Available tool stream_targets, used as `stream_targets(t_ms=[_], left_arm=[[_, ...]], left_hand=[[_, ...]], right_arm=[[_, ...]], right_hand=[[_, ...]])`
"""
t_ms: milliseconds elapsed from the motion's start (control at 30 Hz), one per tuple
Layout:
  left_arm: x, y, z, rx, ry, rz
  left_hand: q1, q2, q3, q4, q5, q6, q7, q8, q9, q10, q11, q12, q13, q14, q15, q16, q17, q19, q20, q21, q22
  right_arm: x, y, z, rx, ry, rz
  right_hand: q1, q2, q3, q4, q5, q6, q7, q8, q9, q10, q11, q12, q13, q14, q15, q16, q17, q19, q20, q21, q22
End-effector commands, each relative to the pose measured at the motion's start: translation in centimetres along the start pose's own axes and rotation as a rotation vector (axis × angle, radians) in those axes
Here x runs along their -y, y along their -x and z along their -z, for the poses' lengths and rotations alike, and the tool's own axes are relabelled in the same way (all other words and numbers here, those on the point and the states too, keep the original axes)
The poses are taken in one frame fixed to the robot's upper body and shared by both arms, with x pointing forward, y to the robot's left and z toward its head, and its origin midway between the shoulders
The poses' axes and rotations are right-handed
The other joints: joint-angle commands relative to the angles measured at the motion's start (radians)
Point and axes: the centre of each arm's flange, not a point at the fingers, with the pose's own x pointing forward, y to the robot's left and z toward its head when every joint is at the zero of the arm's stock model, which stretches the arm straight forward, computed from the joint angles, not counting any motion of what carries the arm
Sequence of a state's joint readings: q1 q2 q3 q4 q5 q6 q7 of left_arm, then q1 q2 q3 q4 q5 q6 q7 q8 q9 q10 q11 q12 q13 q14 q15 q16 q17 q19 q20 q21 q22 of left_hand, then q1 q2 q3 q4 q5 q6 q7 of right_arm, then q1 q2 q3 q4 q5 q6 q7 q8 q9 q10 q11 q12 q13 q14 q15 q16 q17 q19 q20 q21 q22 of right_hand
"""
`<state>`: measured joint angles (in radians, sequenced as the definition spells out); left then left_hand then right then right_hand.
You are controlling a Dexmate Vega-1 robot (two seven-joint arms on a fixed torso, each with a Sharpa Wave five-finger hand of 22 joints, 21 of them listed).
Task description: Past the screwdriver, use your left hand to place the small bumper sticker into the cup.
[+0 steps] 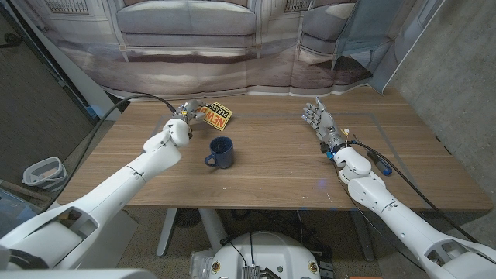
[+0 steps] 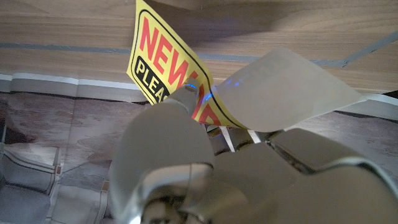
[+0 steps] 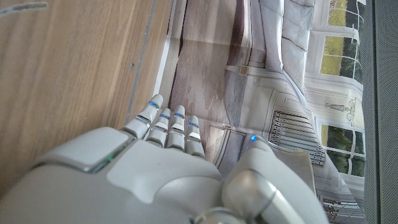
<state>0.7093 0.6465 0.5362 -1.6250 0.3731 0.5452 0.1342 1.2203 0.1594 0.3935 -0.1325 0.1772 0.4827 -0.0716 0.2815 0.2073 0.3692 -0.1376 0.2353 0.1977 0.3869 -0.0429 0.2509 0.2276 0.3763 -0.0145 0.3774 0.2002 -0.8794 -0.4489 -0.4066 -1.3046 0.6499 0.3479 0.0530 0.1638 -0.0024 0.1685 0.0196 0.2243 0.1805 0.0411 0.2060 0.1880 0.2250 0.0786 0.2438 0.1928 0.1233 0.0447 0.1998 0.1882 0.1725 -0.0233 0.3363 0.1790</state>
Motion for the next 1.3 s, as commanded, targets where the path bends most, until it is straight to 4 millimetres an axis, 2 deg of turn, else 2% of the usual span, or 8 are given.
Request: stream_targets(t_ms=[33, 667, 933, 1300], left_arm=[[-0.9, 0.9, -0.1, -0.004, -0.004, -0.03], [-1.5, 2.4, -0.7, 0.011, -0.01, -0.062], [-2.1, 2.9, -0.8, 0.017, -0.001, -0.079], [-2.9, 3.4, -1.1, 0.034, -0.006, -0.093]], left_hand=[[0.001, -0.008, 0.005, 0.0, -0.001, 0.005, 0.003, -0.002, 0.003, 0.009, -0.005, -0.003, 0.003, 0.012, -0.064, -0.007, 0.003, 0.0, -0.003, 0.006, 0.003], [0.004, -0.007, 0.011, -0.001, 0.0, 0.005, 0.004, -0.006, 0.004, 0.017, -0.008, -0.007, 0.003, 0.021, -0.066, -0.011, 0.003, -0.002, -0.002, 0.01, 0.003], [0.014, -0.003, 0.02, -0.005, 0.001, 0.01, 0.006, -0.007, 0.004, 0.034, -0.012, -0.006, 0.004, 0.048, -0.074, -0.003, 0.006, 0.024, -0.018, 0.024, 0.004], [0.018, -0.004, 0.024, -0.006, 0.0, 0.016, 0.007, -0.007, 0.004, 0.042, -0.013, -0.008, 0.004, 0.06, -0.077, 0.0, 0.012, 0.033, -0.021, 0.033, 0.005]], right_arm=[[0.0, -0.1, -0.2, 0.018, -0.002, -0.003], [0.2, -0.1, -0.4, 0.024, -0.006, -0.012], [0.1, 0.1, -0.4, 0.026, -0.006, -0.013], [-0.1, 0.2, -0.7, 0.034, -0.002, -0.015]], right_hand=[[0.004, 0.011, -0.004, -0.003, -0.006, 0.011, 0.001, -0.004, 0.005, 0.011, 0.001, 0.0, 0.005, 0.008, -0.001, -0.003, 0.005, 0.011, 0.001, -0.001, 0.004], [0.005, 0.013, -0.005, -0.004, -0.006, 0.014, 0.002, -0.003, 0.005, 0.012, 0.001, -0.001, 0.005, 0.007, -0.003, -0.003, 0.005, 0.014, 0.001, -0.006, 0.004], [0.005, 0.013, -0.005, -0.005, -0.006, 0.015, 0.003, -0.003, 0.005, 0.012, 0.0, -0.001, 0.005, 0.008, -0.003, -0.003, 0.005, 0.014, 0.001, -0.009, 0.004], [0.006, 0.014, -0.006, -0.006, -0.007, 0.015, 0.003, -0.004, 0.005, 0.013, 0.001, -0.001, 0.005, 0.009, -0.003, -0.004, 0.005, 0.016, 0.001, -0.012, 0.005]])
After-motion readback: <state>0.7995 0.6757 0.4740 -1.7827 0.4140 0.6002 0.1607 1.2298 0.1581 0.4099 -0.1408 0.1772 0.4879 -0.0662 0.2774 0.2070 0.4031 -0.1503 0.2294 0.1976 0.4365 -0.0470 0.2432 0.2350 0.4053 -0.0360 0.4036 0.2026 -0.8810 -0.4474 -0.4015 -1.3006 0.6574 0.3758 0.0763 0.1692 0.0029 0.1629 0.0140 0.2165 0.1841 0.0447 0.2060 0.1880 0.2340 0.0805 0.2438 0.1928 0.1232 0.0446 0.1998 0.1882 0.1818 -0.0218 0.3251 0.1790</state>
